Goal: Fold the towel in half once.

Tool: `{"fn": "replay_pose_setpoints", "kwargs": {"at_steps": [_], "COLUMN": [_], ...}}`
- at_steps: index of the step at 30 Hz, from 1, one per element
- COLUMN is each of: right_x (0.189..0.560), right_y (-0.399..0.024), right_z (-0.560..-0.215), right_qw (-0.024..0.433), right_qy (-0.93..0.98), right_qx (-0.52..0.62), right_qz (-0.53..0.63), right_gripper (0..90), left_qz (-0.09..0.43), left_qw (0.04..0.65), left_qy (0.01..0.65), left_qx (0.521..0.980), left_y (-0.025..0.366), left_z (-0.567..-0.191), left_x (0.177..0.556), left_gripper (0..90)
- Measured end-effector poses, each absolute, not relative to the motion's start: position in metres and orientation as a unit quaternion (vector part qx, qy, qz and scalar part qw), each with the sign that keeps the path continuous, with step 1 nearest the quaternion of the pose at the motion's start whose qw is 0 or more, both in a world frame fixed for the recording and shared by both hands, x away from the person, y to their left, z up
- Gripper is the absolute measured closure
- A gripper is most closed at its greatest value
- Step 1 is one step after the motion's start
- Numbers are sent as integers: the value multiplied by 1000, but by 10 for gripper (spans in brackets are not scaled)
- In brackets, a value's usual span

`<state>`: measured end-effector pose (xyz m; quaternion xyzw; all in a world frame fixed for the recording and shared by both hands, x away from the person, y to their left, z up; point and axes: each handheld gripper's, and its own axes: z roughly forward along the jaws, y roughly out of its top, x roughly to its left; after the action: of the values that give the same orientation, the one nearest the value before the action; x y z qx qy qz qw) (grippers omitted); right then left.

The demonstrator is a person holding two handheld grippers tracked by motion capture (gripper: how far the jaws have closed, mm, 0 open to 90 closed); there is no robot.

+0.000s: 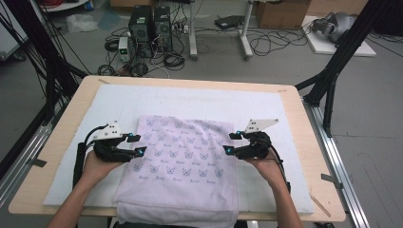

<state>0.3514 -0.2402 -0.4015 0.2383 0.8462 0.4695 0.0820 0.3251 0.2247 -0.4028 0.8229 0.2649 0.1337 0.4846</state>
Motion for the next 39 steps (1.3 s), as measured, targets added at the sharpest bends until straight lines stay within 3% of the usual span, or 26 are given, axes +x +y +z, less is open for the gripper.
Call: {"fn": "replay_pose_setpoints", "kwargs": {"at_steps": [25,33,39], "right_x": [369,375,376], "right_y": [-232,-229,-228], "right_z": [-386,-386,-389], "right_qw": [85,80,93], "right_qy": [862,867,872], "right_qx": [221,222,225], "right_qz": [448,439,425], "right_gripper": [390,398,427], "left_qz": [138,122,141], "left_qw": [487,477,479], "left_qy": [283,293,308], "left_qx": [815,820,809], "left_y": [240,241,243], "left_z": [-387,-395,-403], "left_x": [345,355,365], "left_gripper": [458,465,498]}}
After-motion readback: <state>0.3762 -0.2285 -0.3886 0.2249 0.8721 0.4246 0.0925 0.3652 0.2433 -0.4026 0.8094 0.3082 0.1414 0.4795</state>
